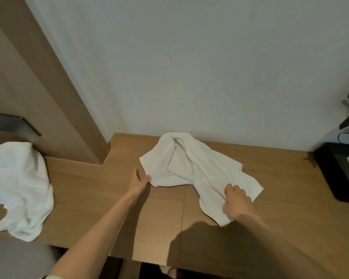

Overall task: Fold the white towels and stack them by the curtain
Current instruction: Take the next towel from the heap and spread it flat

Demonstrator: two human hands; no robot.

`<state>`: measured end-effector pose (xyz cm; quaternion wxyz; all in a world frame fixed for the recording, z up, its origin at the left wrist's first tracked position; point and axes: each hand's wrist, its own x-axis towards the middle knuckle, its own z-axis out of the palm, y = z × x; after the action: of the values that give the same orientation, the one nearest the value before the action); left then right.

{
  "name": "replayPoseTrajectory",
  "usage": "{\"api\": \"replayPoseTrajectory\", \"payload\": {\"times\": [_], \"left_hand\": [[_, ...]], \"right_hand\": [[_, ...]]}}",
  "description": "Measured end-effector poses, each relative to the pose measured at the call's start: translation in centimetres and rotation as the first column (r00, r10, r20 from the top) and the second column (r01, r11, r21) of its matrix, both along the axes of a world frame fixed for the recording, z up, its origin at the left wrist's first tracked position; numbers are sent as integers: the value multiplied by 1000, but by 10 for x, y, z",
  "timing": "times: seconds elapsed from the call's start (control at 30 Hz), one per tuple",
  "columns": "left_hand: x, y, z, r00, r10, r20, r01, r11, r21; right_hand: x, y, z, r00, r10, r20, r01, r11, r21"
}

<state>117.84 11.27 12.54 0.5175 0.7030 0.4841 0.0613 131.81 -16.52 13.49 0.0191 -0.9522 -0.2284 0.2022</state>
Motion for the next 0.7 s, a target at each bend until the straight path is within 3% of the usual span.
{"api": "replayPoseTrajectory", "payload": {"times": [0.1, 0.23, 0.4, 0.53, 0.7], "left_hand": [[11, 9, -9, 999, 54, -3, -54, 998, -33], [31, 19, -17, 978, 198, 65, -179, 959, -218], [56, 16, -25, 972, 236, 5, -232, 959, -166], [58, 11, -3, 947, 279, 158, -269, 960, -83], [52, 18, 71, 896, 179, 407, -245, 963, 115]], "right_hand": [[3, 1, -8, 999, -37, 18, 37, 998, 45], [13, 0, -9, 986, -159, -46, 165, 968, 189], [17, 2, 11, 966, -258, 18, 221, 861, 458], [27, 4, 43, 936, -344, 77, 206, 711, 672], [51, 17, 103, 870, -488, 78, 162, 433, 887]]}}
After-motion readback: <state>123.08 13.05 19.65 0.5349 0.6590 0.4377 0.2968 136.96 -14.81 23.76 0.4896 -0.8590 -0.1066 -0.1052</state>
